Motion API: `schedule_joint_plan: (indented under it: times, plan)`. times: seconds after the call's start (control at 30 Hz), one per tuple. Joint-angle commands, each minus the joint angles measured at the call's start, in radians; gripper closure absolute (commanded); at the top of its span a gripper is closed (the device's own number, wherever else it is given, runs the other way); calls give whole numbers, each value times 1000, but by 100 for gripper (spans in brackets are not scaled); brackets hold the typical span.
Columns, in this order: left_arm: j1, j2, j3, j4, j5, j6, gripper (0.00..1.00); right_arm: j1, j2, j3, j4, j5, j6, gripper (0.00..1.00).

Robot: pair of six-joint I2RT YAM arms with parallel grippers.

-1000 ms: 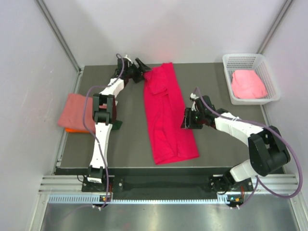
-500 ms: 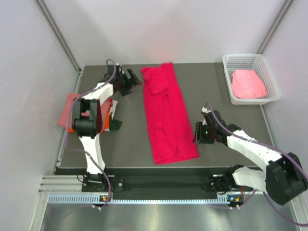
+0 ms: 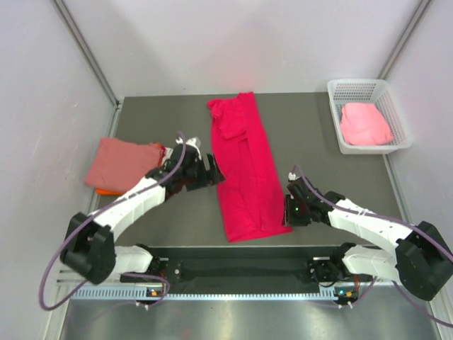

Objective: Fold and stack the t-shirts
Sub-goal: Fold the tshirt

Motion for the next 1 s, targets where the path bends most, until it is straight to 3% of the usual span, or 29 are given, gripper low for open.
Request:
schedule_joint_plan:
  times: [0.0,0.3,0.4,0.57,0.97]
  plan:
    - [-95,-147,-91,-63,-57,-36,11,55,18,-21,8,17,61,71]
    - [-264,-306,-275,-122,-64,-184,19,182,40,-47,83,4,159,82]
    - [-279,-301,-347,-91,-51,-223,22,234,63,-33,112,-21,185,76]
    - [-295,-333,-418,-51,-53,-260,25,245,9,-33,91,-6,197,55]
    - [-303,-321,-521,153,33,-345,34,244,-66,-29,-39,134,211,54]
